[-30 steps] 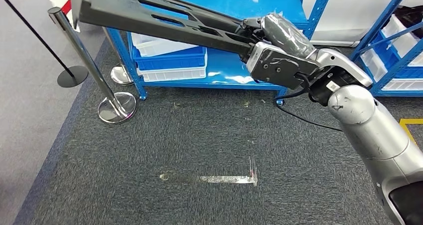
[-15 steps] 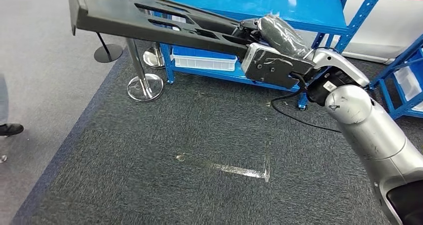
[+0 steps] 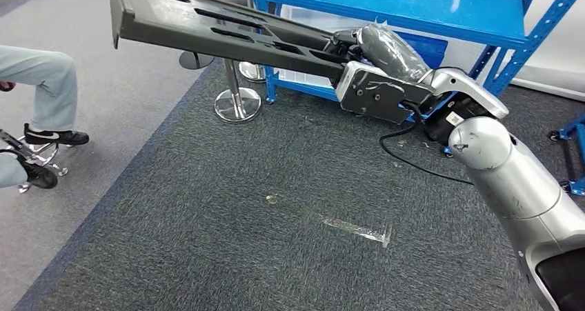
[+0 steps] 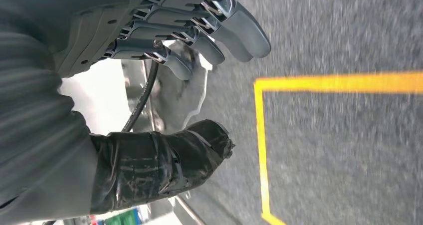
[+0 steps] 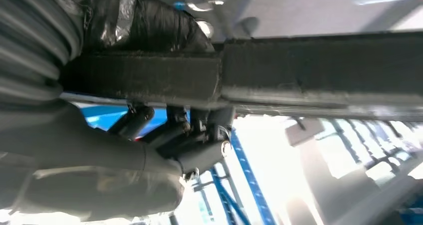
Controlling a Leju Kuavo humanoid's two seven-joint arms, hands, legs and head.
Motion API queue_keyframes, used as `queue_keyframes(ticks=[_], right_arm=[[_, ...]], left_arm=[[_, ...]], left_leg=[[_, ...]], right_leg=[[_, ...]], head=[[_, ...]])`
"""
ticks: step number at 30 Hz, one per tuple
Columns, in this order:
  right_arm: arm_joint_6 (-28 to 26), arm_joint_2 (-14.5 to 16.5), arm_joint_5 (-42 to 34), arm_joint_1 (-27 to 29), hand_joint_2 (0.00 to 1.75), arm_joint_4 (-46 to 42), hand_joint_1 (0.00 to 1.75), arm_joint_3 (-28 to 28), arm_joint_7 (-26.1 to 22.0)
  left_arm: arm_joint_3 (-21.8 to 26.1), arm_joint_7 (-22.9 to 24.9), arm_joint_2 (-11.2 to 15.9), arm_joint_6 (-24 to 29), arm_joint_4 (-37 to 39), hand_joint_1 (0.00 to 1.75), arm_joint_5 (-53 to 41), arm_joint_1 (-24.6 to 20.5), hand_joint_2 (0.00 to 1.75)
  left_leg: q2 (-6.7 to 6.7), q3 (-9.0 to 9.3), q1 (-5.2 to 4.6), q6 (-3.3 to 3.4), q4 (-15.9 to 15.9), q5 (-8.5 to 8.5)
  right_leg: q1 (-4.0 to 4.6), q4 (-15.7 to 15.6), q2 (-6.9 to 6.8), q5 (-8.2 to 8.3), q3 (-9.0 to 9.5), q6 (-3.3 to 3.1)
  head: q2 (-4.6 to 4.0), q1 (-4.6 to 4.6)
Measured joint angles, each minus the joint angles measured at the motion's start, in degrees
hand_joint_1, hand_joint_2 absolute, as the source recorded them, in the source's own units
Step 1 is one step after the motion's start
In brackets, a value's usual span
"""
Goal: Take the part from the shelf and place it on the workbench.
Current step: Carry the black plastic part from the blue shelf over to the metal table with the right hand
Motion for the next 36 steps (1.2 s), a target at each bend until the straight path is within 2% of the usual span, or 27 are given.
queue_keyframes(ticks=[1,2,3,4,6,7,9,10,11,13,15,16,17,18,20,22,23,24,25,27,28,29,31,32,33,35,36], right_arm=[[0.03,0.00,-0.02,0.03,1.75,0.04,1.75,0.11,0.02],[0.06,0.00,-0.04,0.04,1.75,0.06,1.75,0.24,0.02],[0.09,0.00,-0.07,0.05,1.75,0.06,1.75,0.34,0.02],[0.11,0.00,-0.09,0.04,1.75,0.04,1.75,0.40,0.02],[0.15,-0.12,-0.16,-0.03,1.75,-0.04,1.75,0.43,0.06],[0.17,-0.20,-0.21,-0.05,1.75,-0.09,1.75,0.43,0.07],[0.28,-0.31,-0.38,-0.01,1.75,-0.11,1.75,0.46,0.08],[0.34,-0.32,-0.48,0.06,1.75,-0.12,1.75,0.50,0.08],[0.40,-0.38,-0.57,0.11,1.75,-0.13,1.75,0.54,0.08],[0.43,-0.57,-0.70,0.23,1.75,-0.11,1.75,0.58,0.08],[0.40,-0.73,-0.76,0.64,1.75,-0.01,1.75,0.59,0.08],[0.38,-0.76,-0.78,0.94,1.75,0.07,1.75,0.61,0.08],[0.35,-0.76,-0.78,1.20,1.75,0.16,1.75,0.62,0.08],[0.32,-0.77,-0.78,1.36,1.75,0.23,1.75,0.63,0.08],[0.27,-0.78,-0.78,1.44,1.75,0.31,1.75,0.64,0.04],[0.23,-0.80,-0.78,1.40,1.75,0.33,1.75,0.64,-0.04],[0.22,-0.80,-0.78,1.41,1.75,0.37,1.75,0.64,-0.08],[0.21,-0.81,-0.78,1.40,1.75,0.40,1.75,0.64,-0.10],[0.21,-0.79,-0.78,1.40,1.75,0.44,1.75,0.66,-0.11],[0.25,-0.71,-0.80,1.31,1.75,0.48,1.75,0.68,-0.21],[0.27,-0.70,-0.82,1.29,1.75,0.53,1.75,0.69,-0.27],[0.28,-0.70,-0.84,1.33,1.75,0.60,1.75,0.73,-0.32],[0.31,-0.74,-0.85,1.54,1.75,0.75,1.75,0.92,-0.42],[0.31,-0.74,-0.85,1.63,1.75,0.79,1.75,1.07,-0.46],[0.31,-0.74,-0.85,1.69,1.75,0.80,1.75,1.20,-0.50],[0.28,-0.74,-0.85,1.67,1.75,0.80,1.75,1.33,-0.54],[0.28,-0.75,-0.85,1.61,1.75,0.81,1.75,1.35,-0.54]], left_arm=[[0.00,0.00,-0.04,-0.02,0.00,0.00,0.01,-0.04,1.75],[0.00,0.00,-0.07,-0.04,0.00,0.00,0.04,-0.08,1.75],[0.00,-0.08,-0.09,-0.08,0.00,0.00,0.11,-0.12,1.75],[0.00,-0.25,-0.10,-0.11,0.00,0.00,0.32,-0.18,1.75],[0.00,-0.91,-0.04,-0.22,0.00,0.00,1.20,-0.31,1.75],[0.00,-1.21,-0.03,-0.27,0.00,0.00,1.75,-0.33,1.75],[0.00,-1.52,-0.04,-0.31,0.00,0.00,2.45,-0.22,1.75],[0.00,-1.55,-0.04,-0.31,0.00,0.00,2.56,-0.16,1.75],[0.00,-1.50,-0.04,-0.29,0.00,0.00,2.56,-0.13,1.75],[0.00,-1.31,-0.09,-0.23,0.00,0.00,2.40,-0.18,1.75],[0.00,-1.21,-0.15,-0.13,0.00,0.00,2.18,-0.21,1.75],[0.00,-1.22,-0.17,-0.08,0.00,0.00,2.11,-0.20,1.75],[0.00,-1.26,-0.19,-0.02,0.00,0.00,2.08,-0.17,1.75],[0.00,-1.29,-0.20,0.03,0.01,0.00,2.08,-0.15,1.75],[0.00,-1.36,-0.27,0.13,0.02,0.00,2.07,-0.17,1.75],[0.00,-1.39,-0.37,0.21,0.02,0.00,2.04,-0.22,1.75],[0.00,-1.35,-0.40,0.23,0.02,0.00,2.04,-0.20,1.75],[0.00,-1.28,-0.38,0.25,0.02,0.00,2.04,-0.11,1.75],[0.00,-1.16,-0.41,0.25,0.05,0.00,2.04,-0.01,1.75],[0.00,-0.83,-0.38,0.25,0.09,0.00,2.04,0.00,1.75],[0.00,-0.66,-0.38,0.25,0.11,0.00,2.03,-0.05,1.75],[0.00,-0.52,-0.33,0.25,0.11,0.00,2.01,-0.10,1.75],[0.00,-0.39,-0.34,0.20,0.13,0.00,1.97,-0.07,1.75],[0.00,-0.36,-0.36,0.16,0.13,0.00,1.96,-0.04,1.75],[0.00,-0.36,-0.35,0.13,0.13,0.00,1.95,-0.03,1.75],[0.00,-0.35,-0.30,0.09,0.13,0.00,1.93,-0.06,1.75],[0.00,-0.35,-0.27,0.09,0.13,0.00,1.92,-0.10,1.75]], left_leg=[[0.19,0.23,0.06,-0.19,2.01,0.23],[0.37,1.37,0.10,-0.33,2.20,1.47],[0.81,3.57,0.12,-0.39,0.40,2.93],[1.91,6.42,0.07,-0.41,-2.84,3.32],[4.04,11.60,-0.54,0.20,-10.01,2.08],[4.51,12.74,-0.85,0.73,-12.12,1.19],[3.49,12.77,-1.09,2.05,-13.26,1.63],[2.88,12.54,-1.01,2.58,-13.53,2.08],[2.31,12.28,-0.92,3.13,-13.73,2.60],[1.20,11.55,-0.85,3.91,-13.87,3.49],[-0.18,10.61,-1.01,4.22,-13.77,4.16],[-0.98,10.19,-1.09,4.24,-13.68,4.43],[-1.79,9.81,-1.14,4.20,-13.54,4.65],[-2.60,9.53,-1.17,4.13,-13.37,4.80],[-4.06,9.00,-1.18,3.86,-13.01,5.02],[-5.39,8.25,-0.94,3.26,-12.76,5.41],[-6.07,7.90,-0.78,2.81,-12.81,5.70],[-6.76,7.68,-0.72,2.40,-12.93,5.98],[-6.56,7.50,-0.77,2.06,-12.88,5.97],[-3.91,6.17,-1.01,1.42,-10.25,4.16],[-1.99,4.84,-0.94,1.14,-7.29,2.43],[-0.72,3.17,-0.84,0.81,-3.55,0.62],[0.10,0.86,-0.56,0.34,1.86,-1.07],[0.29,1.08,-0.45,0.18,1.79,-0.49],[0.66,2.53,-0.36,0.10,-0.63,0.97],[2.53,7.05,-0.56,0.24,-8.48,3.93],[3.22,8.61,-0.79,0.62,-11.41,4.73]], right_leg=[[0.03,0.35,-0.77,0.36,-0.89,0.07],[0.03,0.76,-1.51,0.67,-1.83,0.18],[0.04,1.18,-2.21,0.93,-2.70,0.38],[0.11,1.55,-2.90,1.16,-3.39,0.64],[0.30,1.93,-4.25,1.62,-4.07,1.29],[0.40,1.89,-4.91,1.89,-4.05,1.65],[0.37,1.55,-5.91,2.40,-3.86,2.36],[0.25,1.72,-5.25,2.17,-3.94,2.74],[0.16,2.69,-3.86,1.18,-4.33,3.03],[0.08,7.95,-0.20,-2.79,-6.34,3.31],[0.18,14.83,1.34,-6.33,-8.82,3.15],[0.21,16.34,1.54,-6.69,-9.12,2.99],[0.24,15.72,1.69,-5.97,-8.40,2.76],[0.30,12.99,2.02,-4.37,-6.68,2.46],[0.35,5.71,4.18,-1.53,-2.63,1.68],[0.43,1.86,5.83,-0.85,-0.74,1.19],[0.48,1.53,5.77,-0.93,-0.63,1.11],[0.41,1.17,5.07,-0.81,-0.55,0.98],[0.27,0.80,4.33,-0.59,-0.42,0.79],[-0.08,0.05,2.67,-0.14,-0.10,0.35],[-0.07,-0.07,1.87,-0.03,-0.04,0.23],[-0.04,-0.05,1.10,0.00,-0.09,0.16],[-0.02,0.10,-0.39,0.00,-0.24,0.17],[-0.02,0.18,-1.14,-0.03,-0.30,0.20],[-0.03,0.27,-1.86,-0.08,-0.32,0.28],[0.10,0.49,-3.15,-0.29,-0.30,0.62],[0.25,0.59,-3.69,-0.39,-0.30,0.86]], head=[[0.00,0.00],[0.00,-0.01],[0.00,-0.02],[0.00,-0.03],[0.00,0.06],[0.00,0.07],[0.00,0.08],[0.00,0.05],[0.00,0.09],[0.00,0.25],[0.00,0.35],[0.00,0.36],[0.00,0.35],[0.00,0.35],[0.00,0.29],[0.00,0.30],[0.00,0.35],[0.00,0.45],[0.00,0.44],[0.00,0.16],[0.00,0.01],[0.00,-0.12],[0.00,-0.13],[0.00,-0.14],[0.00,-0.14],[0.00,-0.14],[0.00,-0.08]])
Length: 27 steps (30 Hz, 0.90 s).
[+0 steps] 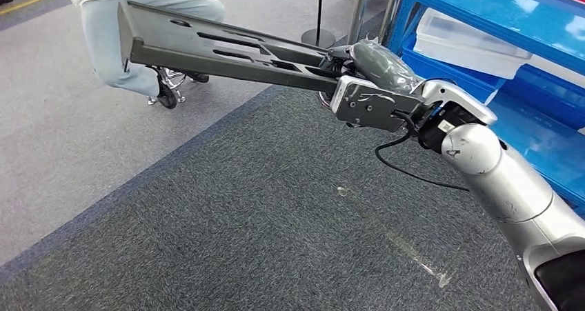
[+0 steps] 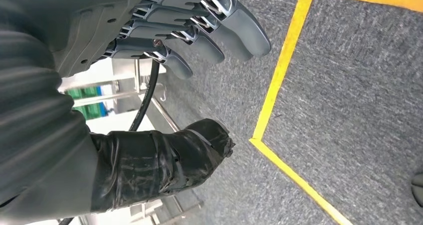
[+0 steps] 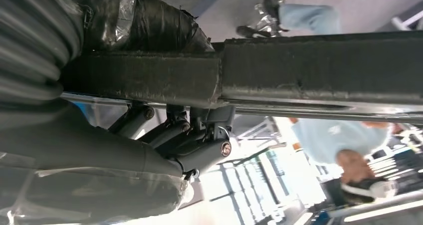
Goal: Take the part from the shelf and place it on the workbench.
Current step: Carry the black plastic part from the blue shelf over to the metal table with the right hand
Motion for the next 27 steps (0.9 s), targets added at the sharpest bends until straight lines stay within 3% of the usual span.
queue_keyframes(ticks=[1,3,4,6,8,10,11,13,15,17,19,21,23,24,26,27], right_arm=[[-0.01,0.00,0.00,-0.05,1.75,0.01,1.75,0.01,-0.01],[0.00,0.05,-0.01,-0.12,1.75,0.03,1.75,0.07,-0.04],[-0.01,0.09,-0.02,-0.13,1.75,0.02,1.75,0.11,-0.06],[-0.01,0.14,-0.02,-0.14,1.75,0.03,1.75,0.17,-0.08],[-0.01,0.07,-0.02,-0.04,1.75,0.12,1.75,0.17,-0.08],[0.01,0.01,-0.02,0.33,1.75,0.28,1.75,0.20,-0.08],[0.01,0.01,-0.02,0.52,1.75,0.36,1.75,0.22,-0.08],[0.00,0.01,-0.02,0.65,1.75,0.45,1.75,0.27,-0.08],[-0.01,0.00,-0.02,0.56,1.75,0.45,1.75,0.27,-0.08],[-0.01,-0.03,-0.03,0.54,1.75,0.48,1.75,0.28,-0.07],[-0.01,-0.03,-0.03,0.48,1.75,0.47,1.75,0.32,-0.07],[-0.02,0.02,-0.04,0.34,1.75,0.45,1.75,0.37,-0.07],[-0.02,0.02,-0.04,0.27,1.75,0.46,1.75,0.38,-0.07],[-0.01,0.02,-0.04,0.26,1.75,0.46,1.75,0.39,-0.07],[0.01,0.02,-0.04,0.33,1.75,0.45,1.75,0.44,-0.08],[0.01,0.03,-0.04,0.34,1.75,0.45,1.75,0.46,-0.08]], left_arm=[[0.00,0.00,0.02,0.00,0.00,0.00,0.00,-0.01,1.75],[0.00,0.00,0.02,-0.01,0.00,0.00,-0.01,0.10,1.75],[0.00,0.00,0.01,-0.01,0.00,0.00,-0.02,0.18,1.75],[0.00,0.00,0.01,-0.01,0.00,0.00,-0.02,0.17,1.75],[0.00,0.00,0.01,0.00,0.00,0.00,-0.02,0.05,1.75],[0.00,0.00,0.00,0.00,0.00,0.00,-0.02,0.03,1.75],[0.00,0.00,0.00,0.00,0.00,0.00,-0.02,0.05,1.75],[0.00,0.00,-0.02,0.00,0.00,0.00,-0.02,0.11,1.75],[0.00,0.00,-0.05,0.00,0.00,0.00,-0.02,0.06,1.75],[0.00,0.00,-0.07,0.00,0.00,0.00,-0.02,0.06,1.75],[0.00,0.02,-0.05,-0.02,0.01,0.00,-0.02,0.29,1.75],[0.00,0.05,-0.05,-0.05,0.02,0.00,-0.02,0.48,1.75],[0.00,0.08,-0.04,-0.05,0.03,0.00,-0.02,0.42,1.75],[0.00,0.08,-0.04,-0.04,0.03,0.00,-0.02,0.35,1.75],[0.00,0.09,-0.10,-0.07,0.04,0.00,-0.02,0.31,1.75],[0.00,0.09,-0.13,-0.08,0.04,0.00,-0.02,0.31,1.75]], left_leg=[[0.35,0.71,-0.24,0.44,-1.53,0.23],[-0.63,0.50,-0.48,1.40,-1.95,0.42],[-1.17,0.46,-0.39,1.80,-2.14,0.62],[-2.24,0.44,-0.16,2.66,-2.62,1.15],[-3.34,0.19,-0.11,3.24,-2.78,1.52],[-4.66,-0.20,-0.20,3.47,-2.74,1.76],[-5.38,-0.35,-0.21,3.47,-2.68,1.86],[-6.89,-0.52,-0.14,3.35,-2.42,1.97],[-8.25,-0.85,-0.09,2.95,-2.03,2.07],[-9.56,-1.42,0.07,2.16,-2.06,2.48],[-10.67,-1.90,0.26,1.29,-2.29,2.94],[-8.59,-2.93,0.04,0.68,-0.41,1.83],[-4.84,-5.67,-0.14,0.24,5.73,-1.48],[-3.84,-7.41,-0.05,0.04,9.57,-3.18],[-3.09,-9.20,0.15,-0.19,13.71,-4.29],[-2.89,-8.51,0.23,-0.24,12.66,-3.38]], right_leg=[[0.16,0.06,-0.48,-0.06,-0.01,0.26],[0.34,-0.06,-1.42,-0.01,0.06,0.79],[0.24,0.02,-1.21,-0.20,0.09,1.15],[-0.01,2.33,1.31,-2.16,-0.81,1.65],[-0.14,9.03,4.44,-6.03,-3.75,1.70],[-0.13,15.48,5.28,-8.41,-6.71,1.62],[-0.16,16.06,5.37,-8.03,-6.99,1.58],[-0.31,10.75,6.03,-4.43,-4.34,1.38],[-0.53,3.47,8.34,-1.55,-0.74,1.19],[-0.44,0.67,9.48,-1.14,0.56,1.07],[-0.40,0.16,8.19,-0.79,0.71,0.67],[-0.65,-0.38,6.69,-0.42,1.00,0.02],[-0.58,-0.56,5.19,-0.33,1.14,-0.38],[-0.49,-0.55,4.43,-0.35,1.12,-0.47],[-0.40,-0.53,2.87,-0.43,1.11,-0.49],[-0.40,-0.53,2.13,-0.49,1.14,-0.44]], head=[[0.00,0.05],[0.00,0.16],[0.00,0.18],[0.00,0.27],[0.00,0.48],[0.00,0.57],[0.00,0.58],[0.00,0.60],[0.00,0.53],[0.00,0.49],[0.00,0.51],[0.00,0.37],[0.00,0.19],[0.00,0.11],[0.00,0.12],[0.00,0.13]])
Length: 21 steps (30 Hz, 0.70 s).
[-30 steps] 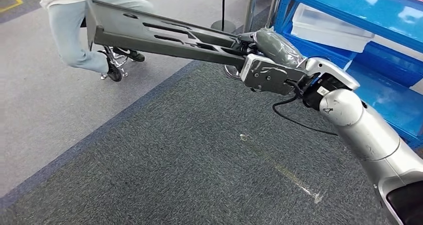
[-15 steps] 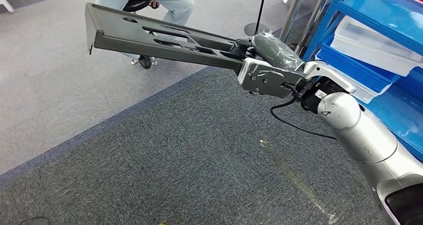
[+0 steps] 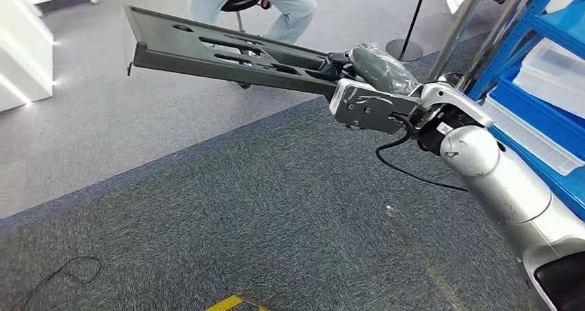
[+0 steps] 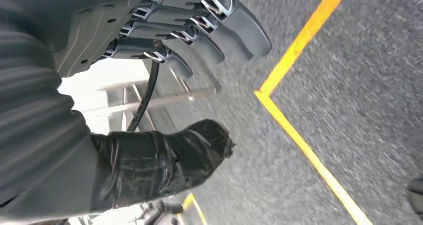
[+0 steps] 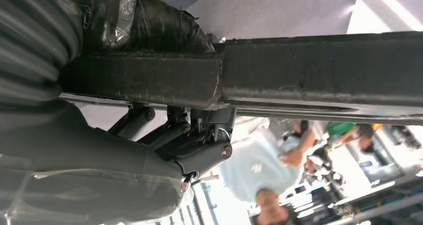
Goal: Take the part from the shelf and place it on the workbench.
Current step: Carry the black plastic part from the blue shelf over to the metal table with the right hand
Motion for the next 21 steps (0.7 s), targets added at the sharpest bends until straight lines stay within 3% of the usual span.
queue_keyframes(ticks=[2,4,5,7,8,10,12,13,14,15,18,19,21], right_arm=[[-0.02,0.00,0.00,-0.08,1.75,0.00,1.75,0.02,0.00],[-0.03,-0.01,-0.01,-0.27,1.75,0.00,1.75,0.01,0.01],[-0.02,-0.02,-0.01,-0.34,1.75,0.00,1.75,0.01,0.01],[-0.02,0.02,-0.01,-0.39,1.75,-0.01,1.75,0.03,0.01],[-0.02,0.05,0.00,-0.39,1.75,-0.01,1.75,0.04,0.01],[-0.03,0.01,0.00,-0.42,1.75,-0.01,1.75,0.05,0.01],[-0.03,-0.10,-0.01,-0.27,1.75,0.05,1.75,0.04,0.00],[-0.02,-0.13,-0.01,-0.06,1.75,0.12,1.75,0.05,0.01],[-0.01,-0.14,-0.01,0.16,1.75,0.19,1.75,0.05,0.01],[-0.01,-0.15,-0.01,0.33,1.75,0.25,1.75,0.06,0.01],[-0.02,-0.14,-0.01,0.24,1.75,0.31,1.75,0.06,0.00],[-0.02,-0.14,-0.01,0.16,1.75,0.31,1.75,0.06,0.00],[-0.02,-0.13,-0.01,0.13,1.75,0.33,1.75,0.06,0.01]], left_arm=[[0.00,-0.01,0.00,0.00,0.00,0.00,0.00,-0.01,1.75],[0.00,-0.02,0.02,0.02,0.00,0.00,0.00,-0.09,1.75],[0.00,-0.02,0.02,0.03,0.00,0.00,0.00,-0.08,1.75],[0.00,-0.02,0.03,0.02,0.00,0.00,0.00,-0.02,1.75],[0.00,-0.02,0.03,0.02,0.00,0.00,0.00,0.01,1.75],[0.00,-0.02,0.09,0.02,0.00,0.00,0.00,-0.09,1.75],[0.00,-0.02,0.13,0.05,0.00,0.00,0.00,-0.20,1.75],[0.00,-0.02,0.14,0.07,0.00,0.00,0.00,-0.23,1.75],[0.00,-0.02,0.13,0.07,0.00,0.00,0.00,-0.24,1.75],[0.00,-0.02,0.13,0.07,0.00,0.00,0.00,-0.24,1.75],[0.00,-0.02,0.11,0.06,0.00,0.00,0.00,-0.24,1.75],[0.00,-0.02,0.11,0.06,0.00,0.00,0.00,-0.24,1.75],[0.00,-0.02,0.10,0.06,0.00,0.00,0.00,-0.15,1.75]], left_leg=[[1.55,4.16,-0.03,0.05,-7.52,3.20],[3.25,7.53,-0.57,0.69,-13.77,4.91],[3.52,7.96,-0.88,1.09,-14.84,4.89],[2.31,7.83,-1.11,2.01,-14.98,5.04],[1.73,7.88,-1.04,2.40,-15.20,5.17],[0.63,8.13,-0.77,3.31,-15.68,5.47],[-0.47,8.12,-0.73,3.79,-15.75,5.53],[-1.11,8.09,-0.76,3.87,-15.71,5.52],[-1.78,8.07,-0.79,3.89,-15.64,5.51],[-2.47,8.06,-0.81,3.89,-15.55,5.51],[-4.26,7.99,-0.88,3.66,-15.15,5.43],[-4.75,7.79,-0.87,3.44,-14.99,5.44],[-5.57,7.29,-0.73,2.81,-14.86,5.64]], right_leg=[[0.04,0.01,-1.33,-0.25,0.20,0.25],[0.41,0.09,-2.41,-0.53,0.29,0.70],[0.60,0.08,-2.93,-0.62,0.30,0.92],[0.75,-0.04,-3.93,-0.76,0.36,1.41],[0.63,0.22,-3.61,-1.15,0.31,1.70],[0.36,3.60,-0.81,-3.40,-1.14,2.05],[0.26,10.95,2.35,-6.75,-4.70,2.02],[0.27,14.41,2.94,-7.83,-6.59,2.02],[0.27,16.22,3.17,-7.86,-7.77,2.01],[0.26,15.96,3.25,-6.82,-8.02,1.94],[0.22,5.44,4.43,-0.69,-3.72,1.49],[0.20,2.67,4.98,0.36,-2.48,1.39],[0.35,0.99,5.37,0.58,-1.77,1.27]], head=[[0.00,-0.01],[0.00,0.01],[0.00,0.07],[0.00,0.12],[0.00,0.17],[0.01,0.36],[0.01,0.57],[0.00,0.62],[0.00,0.62],[0.00,0.63],[0.00,0.63],[0.00,0.61],[0.00,0.58]])
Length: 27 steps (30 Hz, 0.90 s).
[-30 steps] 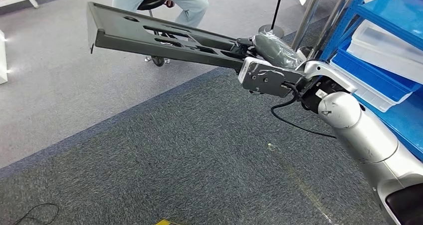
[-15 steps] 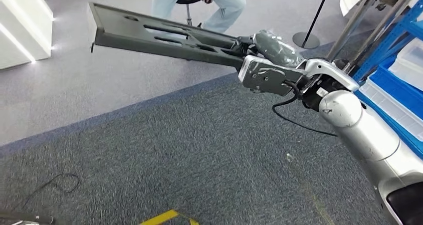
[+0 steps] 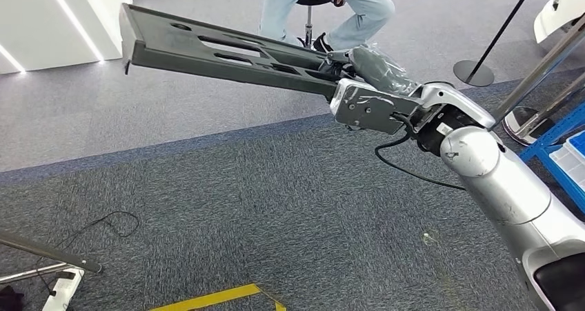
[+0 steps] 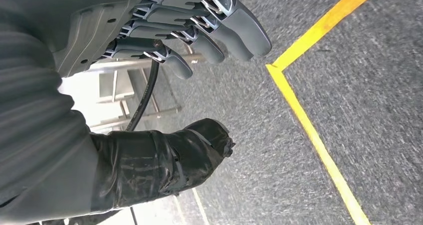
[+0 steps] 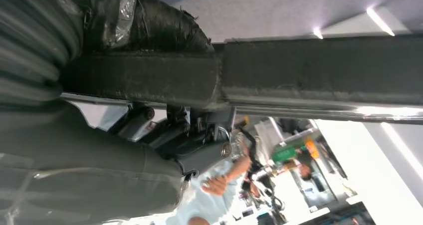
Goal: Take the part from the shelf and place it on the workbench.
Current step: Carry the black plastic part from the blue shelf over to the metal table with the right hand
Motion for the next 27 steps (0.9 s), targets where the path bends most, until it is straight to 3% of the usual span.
queue_keyframes(ticks=[2,3,5,7,8,9,10,12,14,17,18,22,24,26,27], right_arm=[[-0.01,0.02,0.00,-0.02,1.75,0.00,1.75,0.00,0.00],[-0.01,0.03,0.00,-0.07,1.75,-0.02,1.75,0.00,-0.01],[-0.01,0.04,0.00,-0.20,1.75,-0.03,1.75,0.00,0.01],[0.01,0.02,0.00,-0.23,1.75,-0.01,1.75,0.01,0.01],[0.02,0.02,0.00,-0.19,1.75,-0.01,1.75,0.02,0.00],[0.02,0.02,0.00,-0.16,1.75,-0.01,1.75,0.02,-0.01],[0.01,0.02,0.00,-0.16,1.75,-0.01,1.75,0.02,-0.01],[-0.01,0.02,0.00,-0.27,1.75,-0.01,1.75,0.02,-0.01],[-0.01,0.02,0.00,-0.45,1.75,0.00,1.75,0.02,0.00],[0.00,0.03,0.00,-0.38,1.75,0.03,1.75,0.03,-0.01],[-0.01,0.04,0.00,-0.36,1.75,0.02,1.75,0.04,-0.01],[-0.02,0.01,0.00,-0.51,1.75,-0.04,1.75,0.04,0.01],[-0.01,-0.01,0.00,-0.58,1.75,-0.05,1.75,0.04,0.00],[0.00,0.00,0.00,-0.44,1.75,-0.01,1.75,0.04,-0.01],[0.01,-0.01,0.00,-0.28,1.75,0.04,1.75,0.04,-0.01]], left_arm=[[0.00,0.00,0.00,-0.02,0.01,0.00,0.00,0.21,1.75],[0.00,0.00,-0.01,-0.03,0.01,0.00,0.00,0.27,1.75],[0.00,0.00,-0.01,-0.04,0.02,0.00,0.00,0.20,1.75],[0.00,0.00,-0.02,-0.05,0.02,0.00,0.00,0.11,1.75],[0.00,0.00,-0.05,-0.07,0.02,0.00,0.00,0.10,1.75],[0.00,0.00,-0.09,-0.08,0.02,0.00,0.00,0.11,1.75],[0.00,0.00,-0.11,-0.08,0.02,0.00,0.00,0.12,1.75],[0.00,0.00,-0.11,-0.06,0.02,0.00,0.00,0.10,1.75],[0.00,0.00,-0.11,-0.04,0.02,0.00,0.00,0.07,1.75],[0.00,0.00,-0.10,-0.04,0.02,0.00,0.00,0.08,1.75],[0.00,0.00,-0.06,-0.04,0.02,0.00,0.00,0.09,1.75],[0.00,0.00,0.13,-0.04,0.02,0.00,0.00,0.17,1.75],[0.00,0.00,0.12,-0.04,0.02,0.00,0.00,0.11,1.75],[0.00,0.00,0.13,-0.04,0.02,0.00,0.00,-0.03,1.75],[0.00,0.00,0.13,-0.04,0.02,0.00,0.00,-0.05,1.75]], left_leg=[[-0.32,-0.28,0.15,-0.62,0.03,0.08],[0.40,-0.61,0.08,-0.90,0.73,-0.45],[3.11,-2.75,0.08,-1.46,5.50,-3.20],[4.92,-6.21,0.29,-2.02,13.00,-6.45],[5.22,-7.27,0.42,-2.18,15.29,-7.03],[5.37,-7.32,0.54,-2.28,15.57,-6.62],[5.46,-6.14,0.63,-2.31,13.48,-5.25],[5.90,-1.66,0.61,-2.17,5.50,-2.08],[6.21,1.14,0.37,-1.71,0.18,-0.83],[6.02,1.31,0.18,-1.44,-0.56,-0.89],[5.89,1.27,-0.02,-1.22,-0.43,-1.03],[5.52,1.80,0.18,0.17,-1.08,-1.04],[5.45,2.33,0.49,0.57,-1.61,-0.91],[5.30,2.42,0.49,0.75,-1.63,-0.97],[5.17,2.44,0.52,0.75,-1.58,-1.02]], right_leg=[[-0.04,-0.38,-0.82,0.31,0.18,-0.45],[-0.12,-0.65,-1.25,0.48,0.39,-0.73],[-0.22,-1.03,-2.11,0.66,0.75,-1.21],[-0.14,-1.01,-2.83,0.61,0.79,-1.39],[-0.12,-0.99,-3.15,0.58,0.78,-1.40],[-0.12,-0.98,-3.44,0.54,0.80,-1.38],[-0.12,-0.97,-3.68,0.49,0.86,-1.31],[-0.06,-0.95,-4.05,0.31,0.98,-1.02],[0.19,-0.79,-4.24,0.07,0.88,-0.67],[0.40,-0.71,-4.36,-0.06,0.78,-1.04],[0.30,-0.99,-4.49,0.04,0.92,-0.88],[0.08,-0.91,-4.28,-0.62,1.18,0.88],[-0.05,4.10,-3.15,-3.31,-1.14,1.10],[-0.14,11.67,-2.50,-6.15,-5.19,1.15],[-0.23,13.93,-2.40,-6.38,-6.65,1.20]], head=[[0.00,-0.01],[0.00,-0.12],[0.00,-0.37],[0.00,-0.50],[0.00,-0.50],[0.00,-0.51],[0.00,-0.50],[0.00,-0.50],[0.00,-0.44],[0.00,-0.37],[0.00,-0.35],[0.00,-0.26],[0.00,-0.13],[0.00,-0.05],[0.00,-0.04]])
